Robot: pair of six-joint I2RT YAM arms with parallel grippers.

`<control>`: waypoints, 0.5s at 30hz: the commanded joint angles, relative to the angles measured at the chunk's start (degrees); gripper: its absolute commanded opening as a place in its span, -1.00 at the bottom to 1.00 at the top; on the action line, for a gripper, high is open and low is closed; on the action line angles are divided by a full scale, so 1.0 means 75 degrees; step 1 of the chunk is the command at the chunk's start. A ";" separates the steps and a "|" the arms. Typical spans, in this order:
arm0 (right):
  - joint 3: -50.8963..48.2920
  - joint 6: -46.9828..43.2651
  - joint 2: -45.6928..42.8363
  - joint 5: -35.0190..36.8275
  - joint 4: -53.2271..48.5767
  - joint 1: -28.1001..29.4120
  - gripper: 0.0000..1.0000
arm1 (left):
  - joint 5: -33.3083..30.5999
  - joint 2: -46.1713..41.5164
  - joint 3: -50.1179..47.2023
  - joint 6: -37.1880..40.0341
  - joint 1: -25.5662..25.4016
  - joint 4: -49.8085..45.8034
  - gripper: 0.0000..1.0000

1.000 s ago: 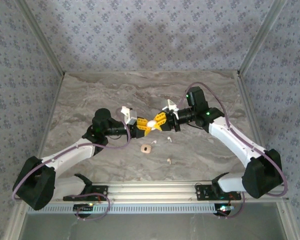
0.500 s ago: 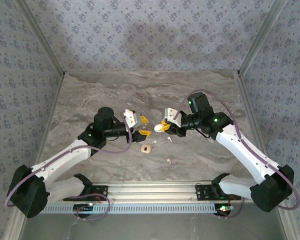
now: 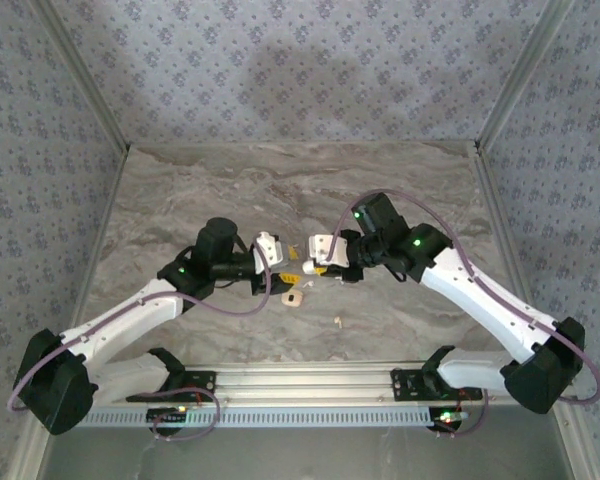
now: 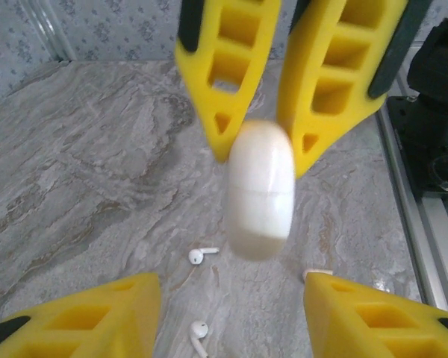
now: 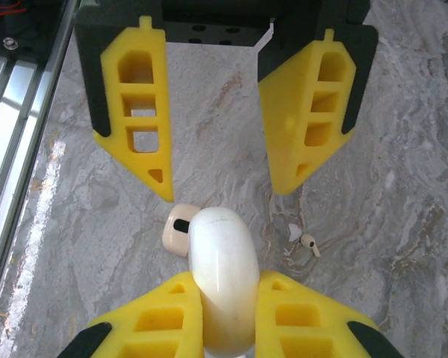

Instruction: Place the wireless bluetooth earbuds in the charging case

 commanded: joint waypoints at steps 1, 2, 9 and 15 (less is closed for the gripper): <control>0.0250 -0.0204 0.0169 -0.0302 -0.0021 0.0118 -0.66 | 0.0453 0.0059 0.0308 0.0269 -0.0082 -0.0215 0.07; 0.0244 -0.0201 0.0215 -0.0355 -0.0008 0.0148 -0.66 | 0.0506 0.0072 0.0324 0.0263 -0.0094 -0.0212 0.07; 0.0564 -0.0214 0.0434 -0.0638 0.0151 0.0259 -0.66 | 0.0603 0.0210 0.0411 0.0290 -0.0103 -0.0364 -0.03; 0.0593 -0.0224 0.0442 -0.0751 0.0164 0.0273 -0.66 | 0.0668 0.0248 0.0396 0.0353 -0.0131 -0.0405 -0.09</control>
